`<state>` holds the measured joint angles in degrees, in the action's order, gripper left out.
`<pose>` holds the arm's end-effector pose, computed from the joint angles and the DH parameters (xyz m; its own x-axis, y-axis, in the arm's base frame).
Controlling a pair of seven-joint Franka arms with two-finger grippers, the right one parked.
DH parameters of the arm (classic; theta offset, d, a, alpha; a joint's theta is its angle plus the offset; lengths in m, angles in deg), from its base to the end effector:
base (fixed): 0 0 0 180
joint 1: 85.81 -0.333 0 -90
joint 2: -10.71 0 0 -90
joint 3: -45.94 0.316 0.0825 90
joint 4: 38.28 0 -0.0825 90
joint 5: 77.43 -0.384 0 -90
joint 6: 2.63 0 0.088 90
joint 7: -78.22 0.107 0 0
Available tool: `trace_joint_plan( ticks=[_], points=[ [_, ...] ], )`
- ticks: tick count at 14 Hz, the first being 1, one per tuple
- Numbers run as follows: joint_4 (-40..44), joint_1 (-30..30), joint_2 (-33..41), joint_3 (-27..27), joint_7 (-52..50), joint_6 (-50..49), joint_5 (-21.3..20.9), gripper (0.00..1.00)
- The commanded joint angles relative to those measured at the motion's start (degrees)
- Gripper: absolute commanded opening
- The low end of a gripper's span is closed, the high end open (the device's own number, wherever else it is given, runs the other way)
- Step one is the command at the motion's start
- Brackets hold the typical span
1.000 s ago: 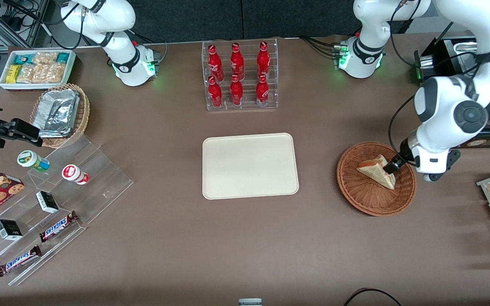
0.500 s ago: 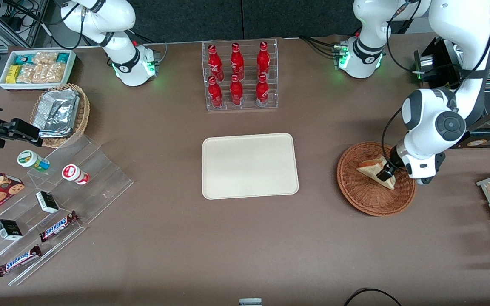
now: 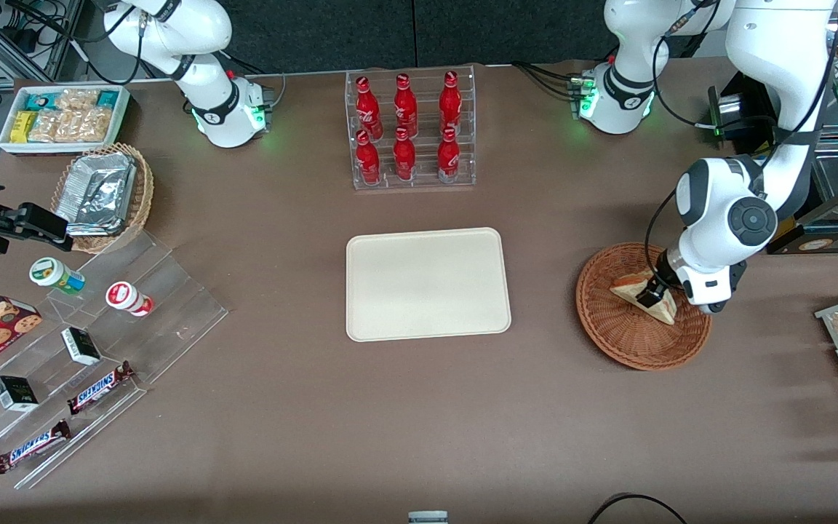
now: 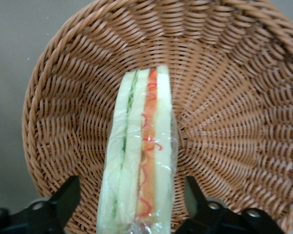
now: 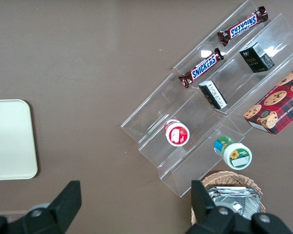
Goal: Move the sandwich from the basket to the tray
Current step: 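Close the left gripper on the wrapped sandwich and lift it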
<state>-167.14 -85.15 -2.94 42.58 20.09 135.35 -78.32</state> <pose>0.5319 -0.0375 0.2527 0.5932 0.8038 -0.0451 0.8012 -0.5949 -0.0643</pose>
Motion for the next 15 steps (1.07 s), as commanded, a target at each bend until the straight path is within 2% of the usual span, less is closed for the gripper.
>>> trace_joint_plan(
  ticks=[1,2,3,5,7,9,12,15],
  points=[
    [-1.21,0.40,0.29,0.02,-3.04,0.81,-0.79,0.41],
    [-1.13,0.40,0.47,0.02,-3.04,0.45,-0.79,0.22],
    [-1.04,0.40,0.55,0.02,-2.96,-0.07,-0.79,0.10],
    [-0.78,0.49,0.99,-0.16,-2.35,-1.13,-0.87,0.00],
    [0.10,0.92,2.13,-0.33,-1.90,-3.05,-1.57,0.00],
    [3.68,2.94,2.58,-0.51,-1.38,-8.92,-4.64,0.00],
    [10.98,6.36,2.58,-0.95,6.51,-19.74,-4.92,0.00],
    [13.29,9.27,2.58,-3.40,9.70,-22.31,-4.65,0.00]
  ],
)
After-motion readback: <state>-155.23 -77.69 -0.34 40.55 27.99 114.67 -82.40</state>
